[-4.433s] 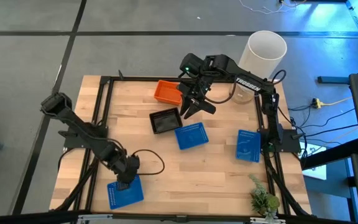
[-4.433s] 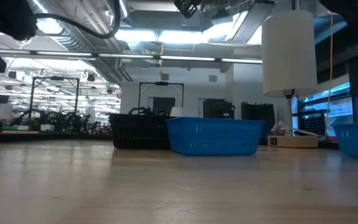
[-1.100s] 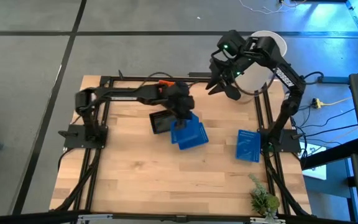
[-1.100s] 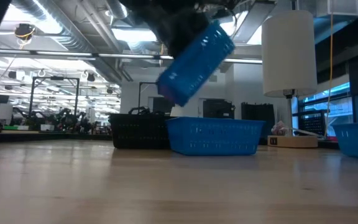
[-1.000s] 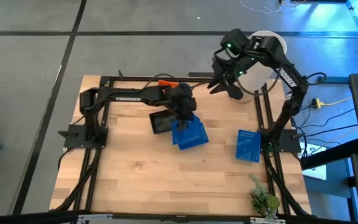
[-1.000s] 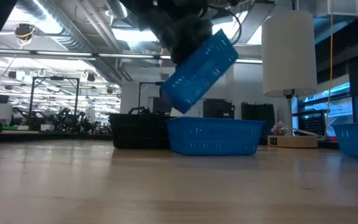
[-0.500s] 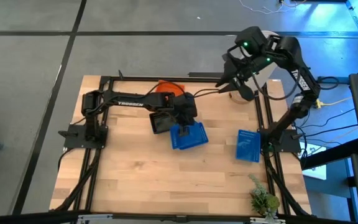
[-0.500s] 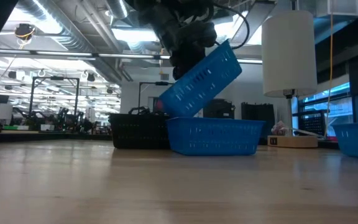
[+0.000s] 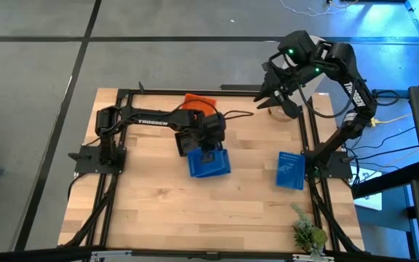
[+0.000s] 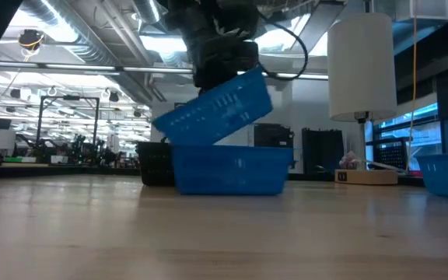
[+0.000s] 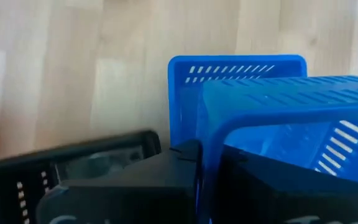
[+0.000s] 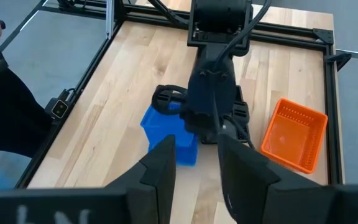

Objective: Stack baskets by color
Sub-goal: Stack the bottom blue bin on top of the top left blue bin, then stack the right blue bin on top of the left blue bins

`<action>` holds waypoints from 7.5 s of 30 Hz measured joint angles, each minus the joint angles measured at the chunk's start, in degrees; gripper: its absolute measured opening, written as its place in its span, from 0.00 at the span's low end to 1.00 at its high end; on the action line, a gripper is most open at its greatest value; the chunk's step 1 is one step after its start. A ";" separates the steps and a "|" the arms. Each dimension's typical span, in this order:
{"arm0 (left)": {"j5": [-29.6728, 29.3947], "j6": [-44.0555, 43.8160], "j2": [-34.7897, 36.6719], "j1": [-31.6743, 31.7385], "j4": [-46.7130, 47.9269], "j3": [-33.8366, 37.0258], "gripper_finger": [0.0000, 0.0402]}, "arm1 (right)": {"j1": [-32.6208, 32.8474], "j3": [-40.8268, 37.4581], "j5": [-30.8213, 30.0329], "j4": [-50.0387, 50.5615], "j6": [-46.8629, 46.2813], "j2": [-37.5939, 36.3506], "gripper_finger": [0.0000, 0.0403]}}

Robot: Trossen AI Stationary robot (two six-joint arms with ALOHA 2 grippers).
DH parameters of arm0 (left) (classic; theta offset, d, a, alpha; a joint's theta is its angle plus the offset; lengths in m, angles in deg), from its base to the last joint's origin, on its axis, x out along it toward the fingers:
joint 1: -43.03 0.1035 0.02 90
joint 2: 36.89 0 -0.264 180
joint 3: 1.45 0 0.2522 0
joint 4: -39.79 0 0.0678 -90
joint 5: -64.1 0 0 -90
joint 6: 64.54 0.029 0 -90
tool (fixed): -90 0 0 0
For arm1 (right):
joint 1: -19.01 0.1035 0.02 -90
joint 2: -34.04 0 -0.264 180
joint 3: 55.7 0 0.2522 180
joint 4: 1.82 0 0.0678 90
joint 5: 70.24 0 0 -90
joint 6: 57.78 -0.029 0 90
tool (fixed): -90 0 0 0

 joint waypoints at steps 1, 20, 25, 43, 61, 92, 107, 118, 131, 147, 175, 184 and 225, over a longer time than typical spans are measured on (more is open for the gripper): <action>0.10 0.76 0.00 -0.02 1.04 0.00 0.00 | 0.00 0.00 0.00 0.00 0.00 0.00 0.30; 0.07 7.84 0.02 -0.85 3.96 0.00 0.16 | 0.00 0.00 -0.02 0.00 -0.28 0.00 0.30; -3.06 7.07 2.41 -0.81 5.51 0.04 0.17 | 0.16 0.00 -3.88 0.00 -6.08 0.00 0.30; -16.85 5.27 24.84 -0.63 9.99 0.02 0.17 | 19.09 -27.48 -32.90 -0.18 -55.89 -19.94 0.30; -20.20 5.12 27.06 -0.59 10.36 0.02 0.17 | 33.17 -69.17 -28.36 -12.12 -109.78 -29.55 0.30; -19.13 3.48 27.02 -0.59 9.92 0.02 0.17 | 31.12 -95.32 -26.03 -34.82 -118.64 -29.55 0.30; -19.28 3.92 26.99 -0.59 9.90 0.02 0.17 | 31.15 -106.63 -31.40 -53.06 -116.41 -29.55 0.15; -19.28 3.51 27.03 -0.61 13.21 0.02 0.17 | 31.17 -92.08 -31.97 -52.80 -97.05 -29.51 0.01; -19.84 -1.09 33.32 -1.28 17.63 -0.21 0.17 | 30.05 -66.19 -35.96 -52.98 -65.63 -16.00 0.00; -27.32 -2.62 44.06 -1.42 21.36 0.15 0.17 | 26.51 -36.98 -20.00 -51.97 -41.63 13.75 0.00; -28.77 -1.00 48.54 -1.42 20.87 0.00 0.17 | 30.16 -33.92 -20.94 -46.51 -39.68 23.06 0.00; -28.77 1.96 48.54 -1.42 20.89 0.00 0.17 | 31.84 -27.27 -21.39 -42.62 -56.40 22.80 0.00; -28.73 8.42 48.52 -1.40 25.05 0.00 0.16 | 45.00 -27.26 -33.39 -56.24 -75.01 29.99 0.00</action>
